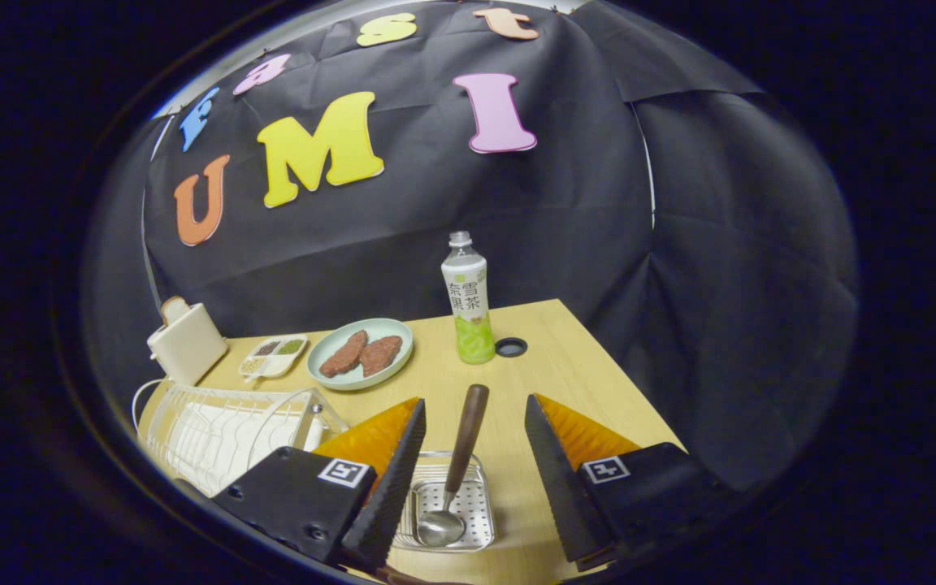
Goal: Take the plate from the dish rack, then take the spoon from the basket and place it into the plate.
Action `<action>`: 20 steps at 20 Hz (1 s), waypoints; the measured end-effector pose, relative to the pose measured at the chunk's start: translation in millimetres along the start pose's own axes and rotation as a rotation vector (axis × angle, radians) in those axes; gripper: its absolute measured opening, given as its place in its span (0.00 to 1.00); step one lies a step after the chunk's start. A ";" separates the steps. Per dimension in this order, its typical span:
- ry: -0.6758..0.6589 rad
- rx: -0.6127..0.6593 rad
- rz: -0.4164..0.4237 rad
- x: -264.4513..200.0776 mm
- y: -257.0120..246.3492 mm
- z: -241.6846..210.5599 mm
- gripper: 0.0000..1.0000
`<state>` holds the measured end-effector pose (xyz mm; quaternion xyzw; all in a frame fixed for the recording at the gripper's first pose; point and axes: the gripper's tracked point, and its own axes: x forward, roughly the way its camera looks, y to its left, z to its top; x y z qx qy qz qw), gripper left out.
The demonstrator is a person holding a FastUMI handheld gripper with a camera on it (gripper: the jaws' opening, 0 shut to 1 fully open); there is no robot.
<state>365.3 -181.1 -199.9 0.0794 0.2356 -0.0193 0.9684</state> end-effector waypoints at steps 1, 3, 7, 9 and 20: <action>0.013 0.014 0.005 5.9 0.7 -2.4 0.72; 0.042 0.016 0.000 17.5 0.7 -10.6 0.60; 0.088 0.018 -0.046 25.1 -3.7 -21.2 0.32; 0.068 0.043 0.006 17.3 8.5 -17.0 0.21; -0.221 -0.070 -0.072 -84.2 33.7 58.3 0.13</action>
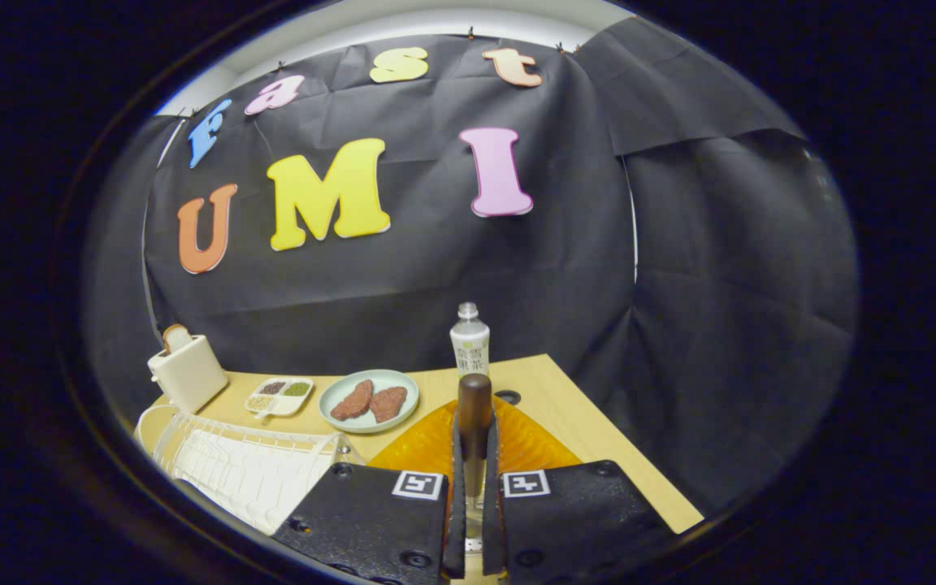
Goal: Take the plate from the dish rack, then take the spoon from the basket and place it into the plate.
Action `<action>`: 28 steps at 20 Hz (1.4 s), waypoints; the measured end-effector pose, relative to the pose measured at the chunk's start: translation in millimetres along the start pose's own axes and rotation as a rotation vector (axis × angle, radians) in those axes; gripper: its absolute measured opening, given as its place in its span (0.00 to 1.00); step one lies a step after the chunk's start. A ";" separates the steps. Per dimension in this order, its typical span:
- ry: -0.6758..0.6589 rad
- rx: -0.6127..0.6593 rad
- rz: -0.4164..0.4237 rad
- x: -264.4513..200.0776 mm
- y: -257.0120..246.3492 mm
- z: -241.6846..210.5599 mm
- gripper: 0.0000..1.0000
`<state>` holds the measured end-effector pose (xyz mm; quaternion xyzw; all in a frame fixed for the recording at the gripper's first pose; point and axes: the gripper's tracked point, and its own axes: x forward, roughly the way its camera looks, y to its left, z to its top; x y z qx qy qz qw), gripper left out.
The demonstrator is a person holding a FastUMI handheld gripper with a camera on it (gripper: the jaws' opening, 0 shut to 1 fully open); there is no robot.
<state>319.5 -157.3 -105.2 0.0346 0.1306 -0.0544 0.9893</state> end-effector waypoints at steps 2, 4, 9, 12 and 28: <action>-0.050 -0.009 0.026 -30.5 15.0 16.7 0.13; -0.085 -0.010 0.052 -63.8 30.6 26.0 0.13; -0.110 -0.041 0.136 -144.8 85.4 7.2 0.13; -0.126 -0.108 0.168 -183.6 121.2 -22.8 0.13; 0.044 -0.025 0.227 -221.9 215.2 -197.2 0.15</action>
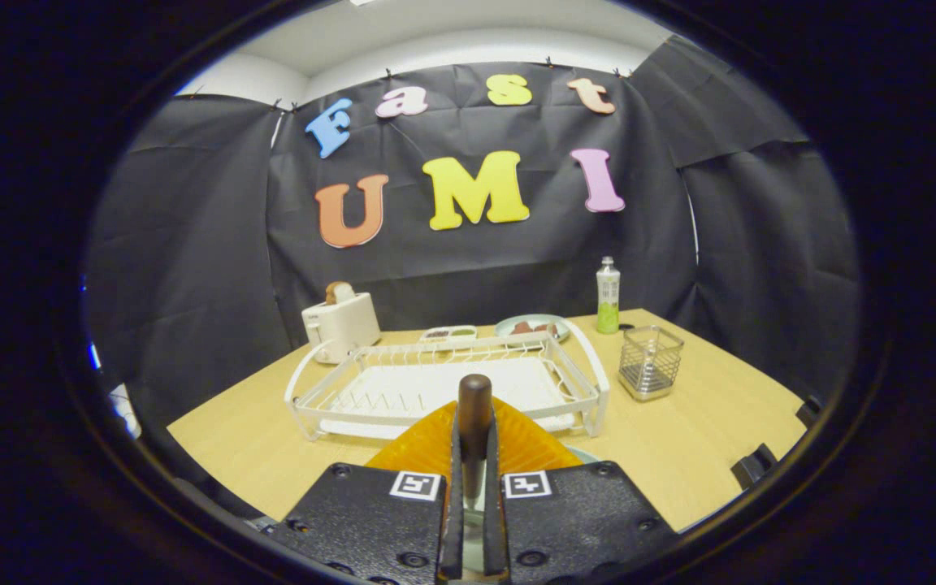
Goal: Take the plate from the dish rack, then take the spoon from the basket and place it into the plate.
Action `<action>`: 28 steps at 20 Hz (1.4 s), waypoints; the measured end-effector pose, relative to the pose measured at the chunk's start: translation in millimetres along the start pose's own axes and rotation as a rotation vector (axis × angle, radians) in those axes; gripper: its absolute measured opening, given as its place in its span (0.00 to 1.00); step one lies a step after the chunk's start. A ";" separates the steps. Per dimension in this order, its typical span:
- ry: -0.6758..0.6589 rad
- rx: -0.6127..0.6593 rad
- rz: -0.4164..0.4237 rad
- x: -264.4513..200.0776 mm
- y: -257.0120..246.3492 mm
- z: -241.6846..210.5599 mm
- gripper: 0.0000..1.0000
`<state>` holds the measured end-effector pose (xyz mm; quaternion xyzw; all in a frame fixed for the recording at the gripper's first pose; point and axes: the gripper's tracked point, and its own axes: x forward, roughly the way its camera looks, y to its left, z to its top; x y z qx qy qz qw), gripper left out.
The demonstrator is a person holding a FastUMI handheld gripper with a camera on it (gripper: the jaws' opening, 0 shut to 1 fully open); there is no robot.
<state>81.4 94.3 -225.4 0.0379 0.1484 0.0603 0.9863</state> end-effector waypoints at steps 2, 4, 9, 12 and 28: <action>-0.014 0.004 -0.004 -0.9 -3.1 -3.3 0.16; -0.025 -0.017 -0.023 -1.8 -11.8 -0.7 0.17; -0.020 -0.079 -0.033 -9.5 -26.3 -3.7 0.21; -0.075 -0.099 -0.037 -24.3 -37.0 6.8 0.32; -0.192 -0.126 -0.142 -104.1 -73.2 92.7 1.00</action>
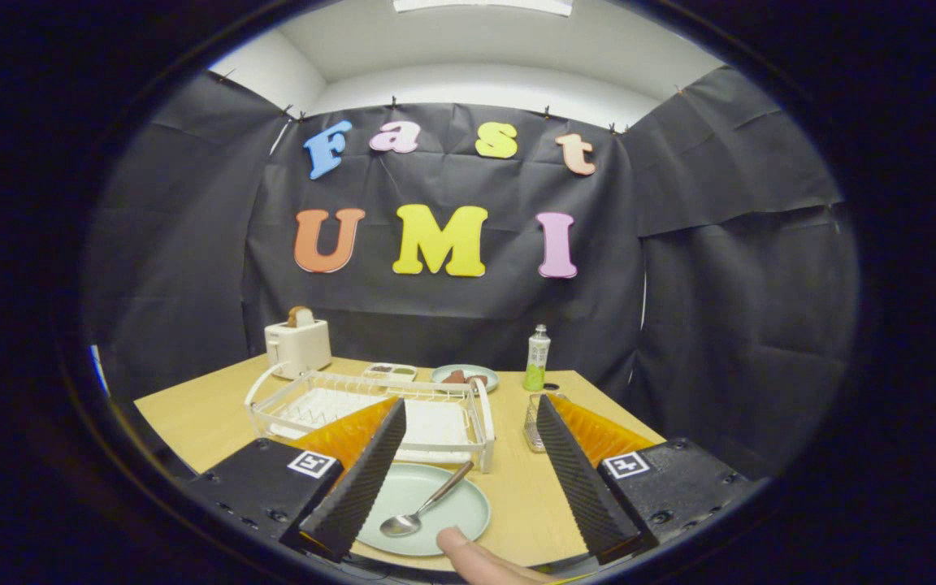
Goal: Take the plate from the dish rack, then take the spoon from the basket and place it into the plate.
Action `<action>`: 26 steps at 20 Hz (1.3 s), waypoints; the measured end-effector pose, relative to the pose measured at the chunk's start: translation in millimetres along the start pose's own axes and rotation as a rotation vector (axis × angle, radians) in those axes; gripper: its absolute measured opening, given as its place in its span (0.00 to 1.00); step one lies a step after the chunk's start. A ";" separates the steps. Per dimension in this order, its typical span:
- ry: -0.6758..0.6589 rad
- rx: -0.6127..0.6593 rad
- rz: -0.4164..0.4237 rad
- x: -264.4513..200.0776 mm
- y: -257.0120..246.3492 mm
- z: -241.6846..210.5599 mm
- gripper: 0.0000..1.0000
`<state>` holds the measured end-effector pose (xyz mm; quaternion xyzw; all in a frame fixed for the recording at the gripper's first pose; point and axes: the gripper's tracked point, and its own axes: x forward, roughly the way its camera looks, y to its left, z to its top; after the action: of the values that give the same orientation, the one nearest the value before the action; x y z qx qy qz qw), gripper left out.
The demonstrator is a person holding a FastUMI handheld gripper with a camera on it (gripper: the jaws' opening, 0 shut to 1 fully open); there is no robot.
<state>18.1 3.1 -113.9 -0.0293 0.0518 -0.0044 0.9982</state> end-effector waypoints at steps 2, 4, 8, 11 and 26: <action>-0.003 0.000 -0.042 -10.4 -15.3 17.8 1.00; -0.012 0.012 -0.114 -27.6 -31.3 39.7 1.00; -0.038 0.048 -0.114 -54.3 -37.4 74.4 1.00; -0.023 0.076 -0.039 -68.3 -31.7 85.4 1.00; -0.080 0.048 -0.062 -77.4 -40.9 99.3 1.00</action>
<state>-48.9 -31.1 -4.9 -0.0072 0.0107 -0.0351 0.9993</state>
